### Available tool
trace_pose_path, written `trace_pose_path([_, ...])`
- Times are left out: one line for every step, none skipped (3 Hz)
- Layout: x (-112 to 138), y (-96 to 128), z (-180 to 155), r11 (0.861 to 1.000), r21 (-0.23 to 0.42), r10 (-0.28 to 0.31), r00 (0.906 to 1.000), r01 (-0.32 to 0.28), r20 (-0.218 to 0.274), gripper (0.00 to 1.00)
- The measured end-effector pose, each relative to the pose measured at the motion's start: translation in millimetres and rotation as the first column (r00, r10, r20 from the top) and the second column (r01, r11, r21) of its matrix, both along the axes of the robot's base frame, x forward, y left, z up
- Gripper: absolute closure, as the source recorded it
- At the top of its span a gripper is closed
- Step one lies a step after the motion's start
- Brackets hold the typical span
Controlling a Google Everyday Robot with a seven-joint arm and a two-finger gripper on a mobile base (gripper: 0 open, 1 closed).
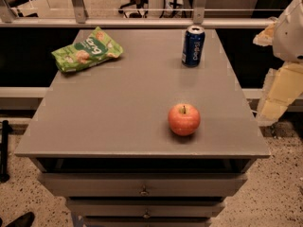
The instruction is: Move green rice chip bag near apple
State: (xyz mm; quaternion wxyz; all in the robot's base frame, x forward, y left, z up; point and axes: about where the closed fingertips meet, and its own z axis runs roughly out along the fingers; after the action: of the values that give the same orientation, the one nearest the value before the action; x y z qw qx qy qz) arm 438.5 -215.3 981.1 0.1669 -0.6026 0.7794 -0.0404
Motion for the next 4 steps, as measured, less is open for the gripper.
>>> trace_pose_path([1.2,1.9,-0.7,1.0,0.006,0.005,1.0,-0.005,0.004,0.0])
trace_pose_path([5.9,10.2,-4.0,0.999,0.031,0.026,0.9995,-0.027,0.02,0.0])
trace_pose_path([44.5,55.3,-11.4,0.989,0.105,0.1,0.993,-0.106,0.063,0.0])
trace_pose_path([97.3,118.8,-13.0,0.963,0.186,0.17,0.9763,-0.194,0.133,0.0])
